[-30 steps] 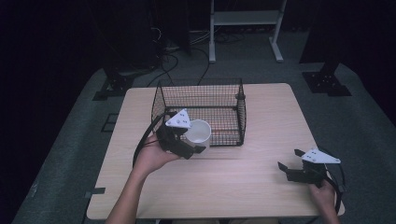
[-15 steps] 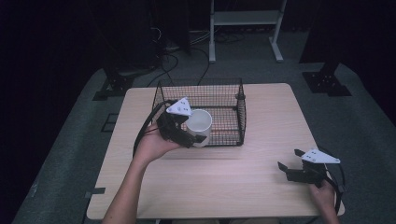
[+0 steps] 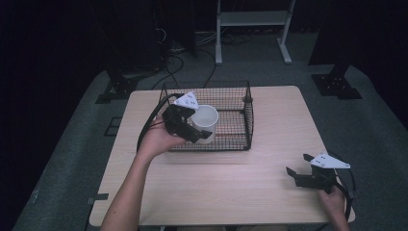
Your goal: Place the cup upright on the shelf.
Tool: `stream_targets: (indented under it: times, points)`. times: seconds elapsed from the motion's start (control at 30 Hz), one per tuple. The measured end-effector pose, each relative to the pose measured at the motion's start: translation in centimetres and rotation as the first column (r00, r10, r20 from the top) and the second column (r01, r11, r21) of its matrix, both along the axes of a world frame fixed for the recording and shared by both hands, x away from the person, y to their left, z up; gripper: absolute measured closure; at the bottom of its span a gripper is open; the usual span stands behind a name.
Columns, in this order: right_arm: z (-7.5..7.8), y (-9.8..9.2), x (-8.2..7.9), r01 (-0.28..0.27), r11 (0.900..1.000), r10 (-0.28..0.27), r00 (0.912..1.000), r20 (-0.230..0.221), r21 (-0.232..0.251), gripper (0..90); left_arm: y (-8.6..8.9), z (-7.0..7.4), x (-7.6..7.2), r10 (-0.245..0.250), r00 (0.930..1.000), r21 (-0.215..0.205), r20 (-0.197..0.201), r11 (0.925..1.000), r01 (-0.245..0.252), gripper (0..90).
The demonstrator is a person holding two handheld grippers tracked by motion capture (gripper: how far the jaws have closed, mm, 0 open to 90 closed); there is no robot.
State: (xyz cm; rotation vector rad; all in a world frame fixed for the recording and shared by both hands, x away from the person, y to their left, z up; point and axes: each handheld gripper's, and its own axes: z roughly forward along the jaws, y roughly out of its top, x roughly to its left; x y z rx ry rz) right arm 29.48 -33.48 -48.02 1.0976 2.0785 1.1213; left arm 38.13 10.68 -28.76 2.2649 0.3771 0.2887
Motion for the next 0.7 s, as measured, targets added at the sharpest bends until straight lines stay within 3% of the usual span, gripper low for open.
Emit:
stream_targets:
  times: [0.37,0.7]
  points:
    - [0.0,0.0,0.0,0.001,1.0,-0.001,1.0,-0.001,0.004,13.1,-0.5,1.5,1.4,0.001,0.9999,0.005,0.016,1.0,-0.001,21.0]
    - [0.0,-0.1,0.0,0.001,1.0,-0.001,1.0,0.0,0.009,13.1,-0.9,1.8,3.5,0.013,0.9999,0.022,-0.004,0.9997,-0.013,21.0]
